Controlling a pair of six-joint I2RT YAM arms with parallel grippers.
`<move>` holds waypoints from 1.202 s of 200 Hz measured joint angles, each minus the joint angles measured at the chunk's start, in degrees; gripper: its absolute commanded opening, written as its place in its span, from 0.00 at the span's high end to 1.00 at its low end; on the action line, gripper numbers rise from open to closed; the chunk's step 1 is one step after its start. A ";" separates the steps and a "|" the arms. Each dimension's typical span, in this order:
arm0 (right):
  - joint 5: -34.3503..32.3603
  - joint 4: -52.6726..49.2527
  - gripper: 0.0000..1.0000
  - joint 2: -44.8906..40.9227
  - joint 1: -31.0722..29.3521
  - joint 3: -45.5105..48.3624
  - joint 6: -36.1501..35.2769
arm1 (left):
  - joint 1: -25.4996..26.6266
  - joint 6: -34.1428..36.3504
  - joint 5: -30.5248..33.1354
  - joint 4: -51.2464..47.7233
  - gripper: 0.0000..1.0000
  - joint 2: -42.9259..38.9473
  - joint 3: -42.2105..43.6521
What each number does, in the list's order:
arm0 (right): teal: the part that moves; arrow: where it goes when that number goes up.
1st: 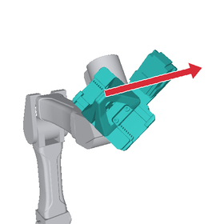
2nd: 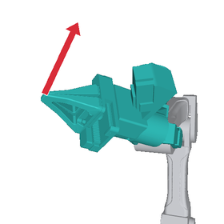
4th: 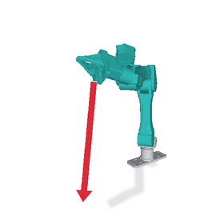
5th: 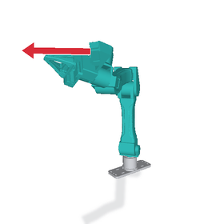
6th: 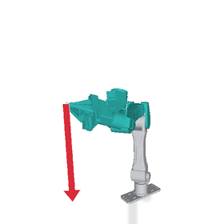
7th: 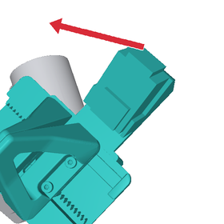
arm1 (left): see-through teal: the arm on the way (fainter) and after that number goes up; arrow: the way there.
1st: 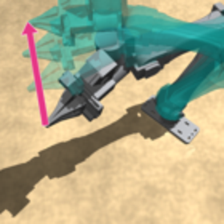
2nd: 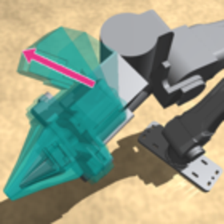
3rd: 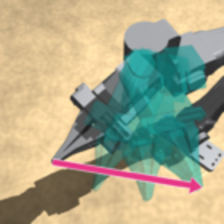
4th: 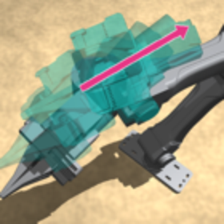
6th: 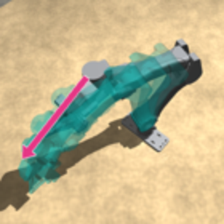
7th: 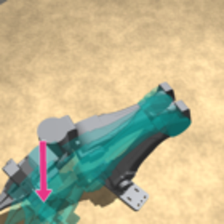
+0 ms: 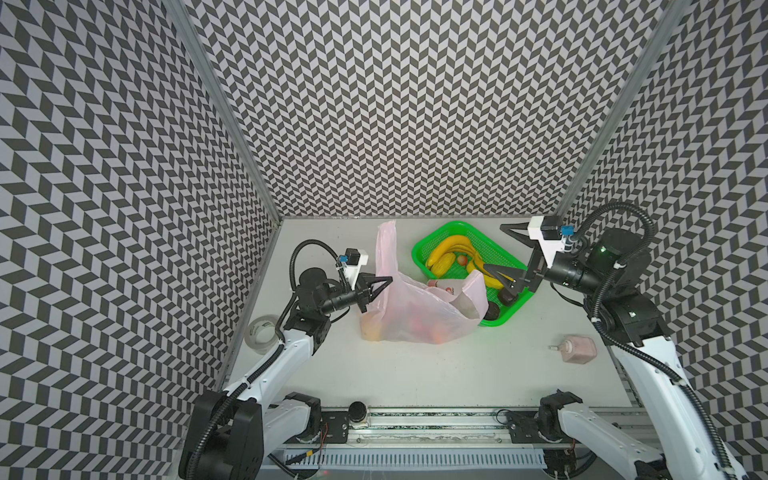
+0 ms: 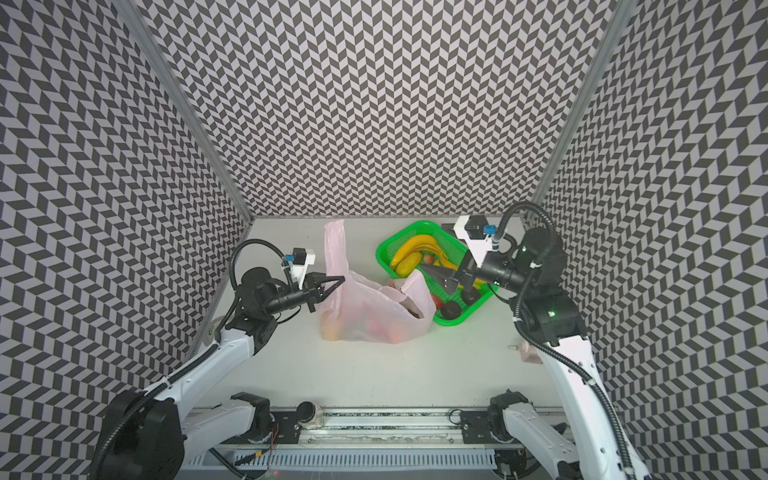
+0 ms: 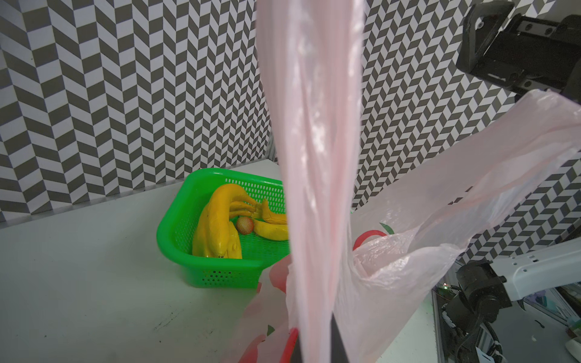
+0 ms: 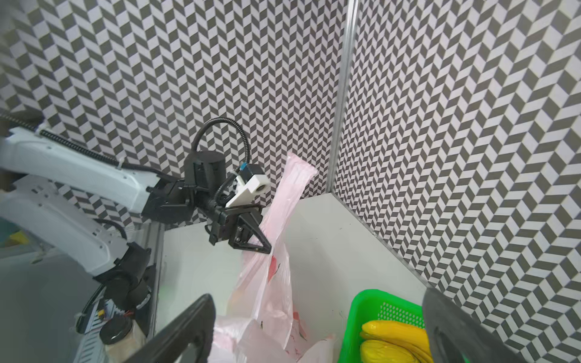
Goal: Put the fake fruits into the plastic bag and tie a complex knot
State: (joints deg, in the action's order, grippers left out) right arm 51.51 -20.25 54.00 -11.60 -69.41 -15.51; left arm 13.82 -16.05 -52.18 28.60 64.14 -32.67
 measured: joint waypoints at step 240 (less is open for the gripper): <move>5.05 3.65 1.00 10.95 -7.41 -2.36 6.14 | -1.64 0.98 0.92 -4.59 0.81 -2.34 -3.37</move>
State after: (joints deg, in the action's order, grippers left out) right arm 56.55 -16.60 64.95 -19.00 -71.77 -9.37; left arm 12.19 -15.07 -51.27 24.01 61.80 -36.03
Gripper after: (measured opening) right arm 0.047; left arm 0.138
